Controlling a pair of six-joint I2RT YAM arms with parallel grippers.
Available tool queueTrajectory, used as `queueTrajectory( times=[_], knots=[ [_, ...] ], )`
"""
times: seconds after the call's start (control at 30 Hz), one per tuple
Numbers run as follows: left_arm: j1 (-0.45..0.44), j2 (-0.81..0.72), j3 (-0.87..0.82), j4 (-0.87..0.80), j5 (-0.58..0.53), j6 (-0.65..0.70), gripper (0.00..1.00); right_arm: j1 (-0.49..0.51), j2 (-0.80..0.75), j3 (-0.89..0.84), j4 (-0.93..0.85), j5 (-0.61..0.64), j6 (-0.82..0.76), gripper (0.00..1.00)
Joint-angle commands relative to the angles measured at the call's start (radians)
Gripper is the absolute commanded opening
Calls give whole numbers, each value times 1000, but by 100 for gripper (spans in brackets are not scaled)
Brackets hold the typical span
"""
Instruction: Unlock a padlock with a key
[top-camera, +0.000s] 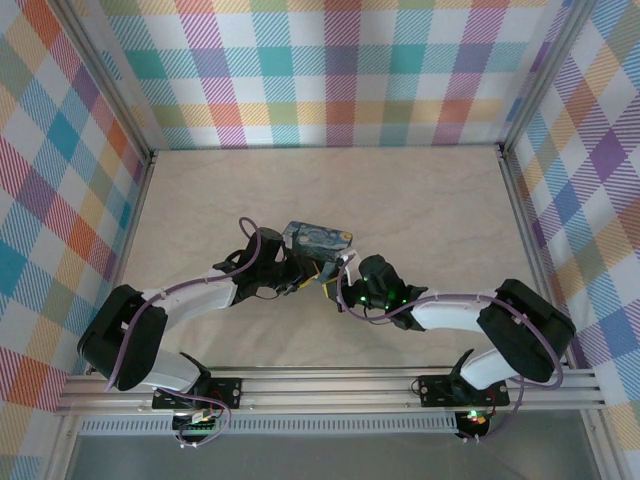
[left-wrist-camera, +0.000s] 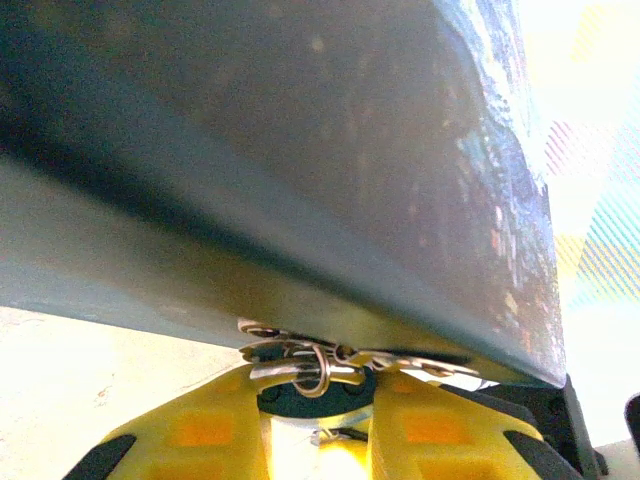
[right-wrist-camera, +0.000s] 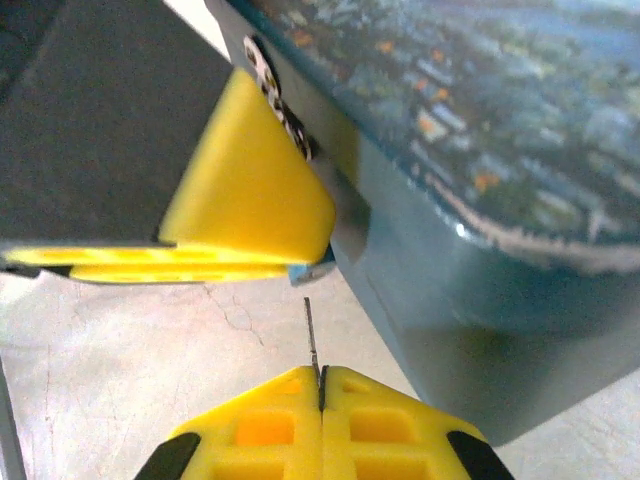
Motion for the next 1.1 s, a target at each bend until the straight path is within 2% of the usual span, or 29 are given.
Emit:
queueTrajectory(
  times=[0.0,0.77,1.07],
  knots=[
    [13,-24,34,-15,18,18,14,9,-27,-24,1,-24,12,0],
    [13,-28,21,-2,29,4,14,11,10,12,48,52,89,0],
    [13,-30,26,-8,31,11,14,11,29,19,94,20,91,0]
  ],
)
